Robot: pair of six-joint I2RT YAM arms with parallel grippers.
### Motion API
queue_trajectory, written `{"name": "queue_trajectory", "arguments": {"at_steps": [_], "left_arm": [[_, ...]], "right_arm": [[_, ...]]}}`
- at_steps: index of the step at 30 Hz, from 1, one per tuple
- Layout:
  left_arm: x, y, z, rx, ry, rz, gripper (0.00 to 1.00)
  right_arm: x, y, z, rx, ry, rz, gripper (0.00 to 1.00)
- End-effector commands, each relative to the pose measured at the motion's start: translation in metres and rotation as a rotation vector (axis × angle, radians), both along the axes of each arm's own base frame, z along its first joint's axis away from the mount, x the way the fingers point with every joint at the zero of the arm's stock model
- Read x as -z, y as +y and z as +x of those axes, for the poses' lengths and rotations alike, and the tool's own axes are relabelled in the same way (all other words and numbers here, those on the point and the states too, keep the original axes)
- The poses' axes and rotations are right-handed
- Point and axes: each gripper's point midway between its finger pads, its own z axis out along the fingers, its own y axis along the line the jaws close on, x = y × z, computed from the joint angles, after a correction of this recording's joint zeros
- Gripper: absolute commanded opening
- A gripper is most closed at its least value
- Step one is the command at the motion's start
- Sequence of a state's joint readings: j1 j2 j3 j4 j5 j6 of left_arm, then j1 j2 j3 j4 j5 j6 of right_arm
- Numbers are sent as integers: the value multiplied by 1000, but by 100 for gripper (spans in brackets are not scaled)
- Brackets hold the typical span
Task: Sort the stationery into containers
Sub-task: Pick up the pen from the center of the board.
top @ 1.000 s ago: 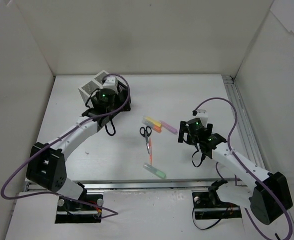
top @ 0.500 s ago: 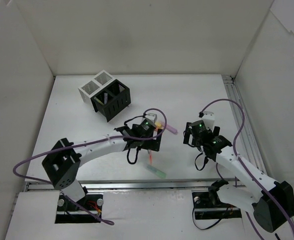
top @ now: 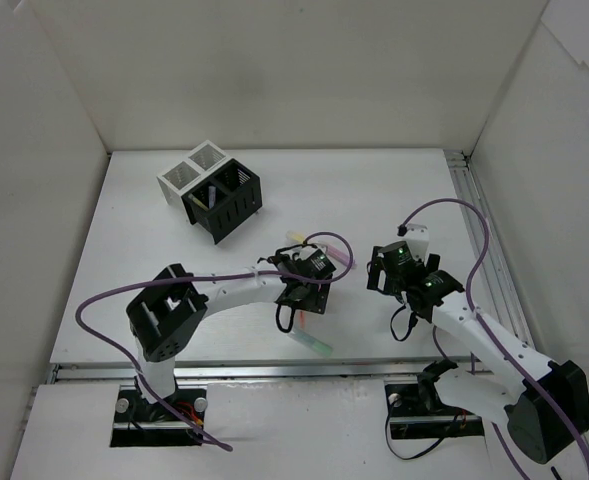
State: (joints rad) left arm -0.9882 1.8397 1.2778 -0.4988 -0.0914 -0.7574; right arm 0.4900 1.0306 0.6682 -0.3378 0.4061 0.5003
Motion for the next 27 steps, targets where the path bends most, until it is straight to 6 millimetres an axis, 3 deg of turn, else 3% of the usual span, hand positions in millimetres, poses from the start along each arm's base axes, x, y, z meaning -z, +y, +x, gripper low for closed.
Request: {"name": "queue_trajectory", "arguments": {"at_steps": [1,10,11,17,21,27], "left_arm": [[-16,-17,0,-2,-7,-38,61],[0,-16,-6,-15,11,25,36],[1,-16,-4,-21,9,33,29],[5,-16,-5,-21,7,55,19],[5,-17,0,-28,-12,63,13],[-7,-26,23,-31,-88,62,0]], "right_arm": [[-9,-1,8,28,-23,8,98],[-6,1,7,18,-8,14,98],[-6,1,7,20,-6,15,98],[-5,2,7,16,-2,19,98],[-4,1,6,17,0,18,98],[-5,1,7,19,-5,22,98]]}}
